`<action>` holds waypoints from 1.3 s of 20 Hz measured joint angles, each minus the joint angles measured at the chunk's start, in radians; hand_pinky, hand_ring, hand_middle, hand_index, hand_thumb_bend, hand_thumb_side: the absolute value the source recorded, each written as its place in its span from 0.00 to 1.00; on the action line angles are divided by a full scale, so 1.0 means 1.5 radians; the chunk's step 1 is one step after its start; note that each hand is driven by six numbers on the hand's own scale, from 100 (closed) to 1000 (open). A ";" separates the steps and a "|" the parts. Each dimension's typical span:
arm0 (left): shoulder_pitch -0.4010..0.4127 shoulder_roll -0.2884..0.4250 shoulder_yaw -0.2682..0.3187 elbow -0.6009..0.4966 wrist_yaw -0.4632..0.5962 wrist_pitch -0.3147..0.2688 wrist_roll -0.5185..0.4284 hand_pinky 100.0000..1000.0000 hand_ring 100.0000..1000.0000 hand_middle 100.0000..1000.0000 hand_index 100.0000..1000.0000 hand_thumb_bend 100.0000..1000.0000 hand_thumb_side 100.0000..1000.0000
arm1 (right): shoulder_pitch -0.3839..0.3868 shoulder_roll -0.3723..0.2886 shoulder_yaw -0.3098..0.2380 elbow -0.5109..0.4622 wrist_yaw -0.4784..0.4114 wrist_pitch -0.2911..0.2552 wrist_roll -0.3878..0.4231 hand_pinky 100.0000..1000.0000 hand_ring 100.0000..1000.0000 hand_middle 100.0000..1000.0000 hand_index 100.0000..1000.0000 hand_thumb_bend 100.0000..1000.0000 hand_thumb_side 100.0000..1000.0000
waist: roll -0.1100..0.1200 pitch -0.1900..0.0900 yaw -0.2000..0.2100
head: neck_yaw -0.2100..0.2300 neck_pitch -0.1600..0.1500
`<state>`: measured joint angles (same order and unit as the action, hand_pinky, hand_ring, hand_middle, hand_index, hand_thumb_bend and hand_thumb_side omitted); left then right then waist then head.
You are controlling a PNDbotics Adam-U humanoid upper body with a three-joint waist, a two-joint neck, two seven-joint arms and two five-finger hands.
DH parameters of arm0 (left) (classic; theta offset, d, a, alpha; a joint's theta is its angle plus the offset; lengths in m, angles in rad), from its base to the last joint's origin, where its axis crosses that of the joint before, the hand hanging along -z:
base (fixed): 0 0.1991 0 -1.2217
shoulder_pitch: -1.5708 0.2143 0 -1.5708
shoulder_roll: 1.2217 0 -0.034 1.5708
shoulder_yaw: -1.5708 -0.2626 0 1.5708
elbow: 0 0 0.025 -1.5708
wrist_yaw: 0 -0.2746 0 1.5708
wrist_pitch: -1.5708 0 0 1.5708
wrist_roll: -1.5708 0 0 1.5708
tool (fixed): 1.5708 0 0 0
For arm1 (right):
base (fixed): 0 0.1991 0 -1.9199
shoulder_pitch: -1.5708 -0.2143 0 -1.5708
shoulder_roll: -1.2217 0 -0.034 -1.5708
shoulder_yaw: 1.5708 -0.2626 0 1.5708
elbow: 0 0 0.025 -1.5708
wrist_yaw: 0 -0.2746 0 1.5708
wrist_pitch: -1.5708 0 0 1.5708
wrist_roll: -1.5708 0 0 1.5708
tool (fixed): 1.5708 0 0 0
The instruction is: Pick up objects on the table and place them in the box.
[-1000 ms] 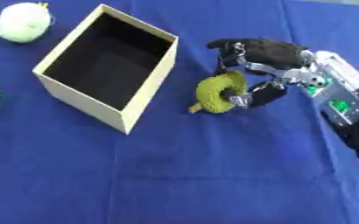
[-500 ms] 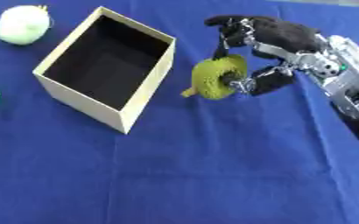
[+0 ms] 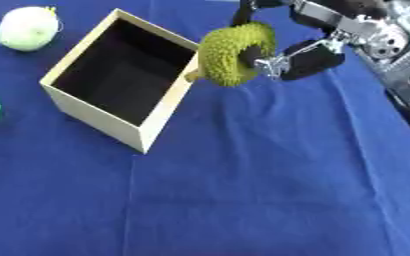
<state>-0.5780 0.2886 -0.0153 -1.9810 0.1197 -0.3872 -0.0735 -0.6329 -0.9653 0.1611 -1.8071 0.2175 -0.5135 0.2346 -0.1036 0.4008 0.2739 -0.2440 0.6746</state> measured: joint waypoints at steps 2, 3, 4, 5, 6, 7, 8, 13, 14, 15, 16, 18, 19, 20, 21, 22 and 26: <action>-0.005 0.000 -0.001 0.000 0.002 0.000 -0.001 0.77 0.76 0.65 0.86 0.00 0.52 | -0.014 0.000 0.000 0.000 -0.012 0.003 0.005 0.83 0.92 0.43 0.61 0.00 0.11 | -0.003 0.000 0.009 | -0.007 -0.002; -0.007 0.000 -0.002 0.000 0.003 0.000 -0.002 0.77 0.76 0.65 0.86 0.00 0.52 | -0.020 0.000 0.001 0.000 -0.016 0.005 0.008 0.83 0.92 0.43 0.61 0.00 0.11 | -0.005 0.000 0.013 | -0.011 -0.004; -0.009 0.000 -0.004 0.000 0.004 0.001 -0.003 0.77 0.76 0.65 0.86 0.00 0.52 | -0.028 0.000 0.002 0.002 -0.020 0.006 0.011 0.83 0.92 0.43 0.61 0.00 0.11 | -0.007 0.000 0.017 | -0.014 -0.005; -0.009 0.000 -0.004 0.000 0.005 0.001 -0.003 0.77 0.76 0.65 0.86 0.00 0.52 | -0.037 0.000 0.004 0.005 -0.025 0.008 0.013 0.83 0.92 0.43 0.61 0.00 0.12 | -0.008 0.000 0.021 | -0.017 -0.005; -0.010 -0.001 -0.004 0.000 0.006 0.001 -0.004 0.77 0.76 0.65 0.86 0.00 0.52 | -0.046 0.001 0.005 0.009 -0.030 0.010 0.015 0.83 0.92 0.43 0.61 0.00 0.12 | -0.010 0.000 0.025 | -0.021 -0.005; -0.013 -0.001 -0.004 0.000 0.007 0.001 -0.004 0.77 0.76 0.65 0.86 0.00 0.52 | -0.056 0.002 0.005 0.013 -0.036 0.012 0.017 0.83 0.92 0.43 0.61 0.00 0.12 | -0.012 0.000 0.029 | -0.024 -0.005; -0.016 -0.001 -0.005 0.000 0.008 0.001 -0.005 0.77 0.76 0.65 0.86 0.00 0.52 | -0.065 0.003 0.007 0.018 -0.043 0.014 0.019 0.84 0.92 0.43 0.61 0.00 0.12 | -0.013 0.001 0.034 | -0.029 -0.006; -0.034 -0.010 -0.012 0.000 0.013 -0.003 -0.012 0.78 0.76 0.65 0.86 0.00 0.52 | -0.107 0.022 0.018 0.048 -0.065 0.026 0.030 0.84 0.92 0.43 0.61 0.00 0.14 | -0.017 0.005 0.059 | -0.052 -0.011; -0.038 -0.013 -0.013 0.000 0.014 -0.003 -0.013 0.78 0.76 0.65 0.86 0.00 0.52 | -0.115 0.026 0.020 0.057 -0.067 0.030 0.030 0.84 0.93 0.43 0.62 0.00 0.15 | -0.018 0.005 0.062 | -0.056 -0.011; -0.040 -0.014 -0.015 0.000 0.016 -0.004 -0.014 0.78 0.76 0.65 0.86 0.00 0.52 | -0.124 0.032 0.022 0.067 -0.067 0.034 0.029 0.84 0.92 0.43 0.62 0.00 0.16 | -0.018 0.006 0.066 | -0.061 -0.013; -0.043 -0.016 -0.017 0.000 0.018 -0.005 -0.015 0.78 0.76 0.65 0.86 0.00 0.52 | -0.133 0.038 0.024 0.078 -0.067 0.037 0.027 0.84 0.92 0.43 0.61 0.00 0.16 | -0.019 0.007 0.070 | -0.066 -0.014; -0.049 -0.021 -0.020 0.000 0.021 -0.007 -0.017 0.78 0.76 0.65 0.86 0.00 0.52 | -0.148 0.052 0.029 0.103 -0.064 0.043 0.021 0.84 0.92 0.43 0.61 0.00 0.16 | -0.019 0.009 0.079 | -0.078 -0.017; -0.053 -0.025 -0.022 0.000 0.023 -0.008 -0.019 0.78 0.76 0.65 0.86 0.00 0.52 | -0.155 0.060 0.033 0.116 -0.060 0.045 0.018 0.84 0.93 0.43 0.61 0.00 0.16 | -0.019 0.009 0.084 | -0.085 -0.017; -0.057 -0.027 -0.024 0.000 0.026 -0.009 -0.021 0.78 0.76 0.65 0.86 0.00 0.52 | -0.161 0.067 0.036 0.129 -0.053 0.046 0.015 0.85 0.93 0.43 0.61 0.00 0.15 | -0.020 0.011 0.089 | -0.091 -0.018; -0.061 -0.030 -0.025 0.000 0.028 -0.010 -0.023 0.78 0.76 0.65 0.86 0.00 0.52 | -0.166 0.075 0.039 0.141 -0.045 0.047 0.013 0.85 0.94 0.43 0.61 0.00 0.15 | -0.021 0.013 0.094 | -0.097 -0.022; -0.063 -0.031 -0.027 0.000 0.030 -0.011 -0.025 0.78 0.76 0.65 0.86 0.00 0.52 | -0.169 0.082 0.043 0.154 -0.036 0.047 0.012 0.85 0.94 0.43 0.62 0.00 0.15 | -0.022 0.015 0.097 | -0.102 -0.024; -0.068 -0.036 -0.030 0.000 0.035 -0.013 -0.031 0.78 0.76 0.65 0.86 0.00 0.52 | -0.178 0.109 0.056 0.197 0.005 0.042 0.013 0.86 0.96 0.44 0.63 0.00 0.13 | -0.024 0.020 0.106 | -0.112 -0.034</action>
<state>-0.6794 0.2345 -0.0602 -1.9810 0.1721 -0.4061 -0.1201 -0.9001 -0.8024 0.2458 -1.5116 0.2255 -0.4499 0.2541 -0.1389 0.4303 0.4323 -0.4113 0.6238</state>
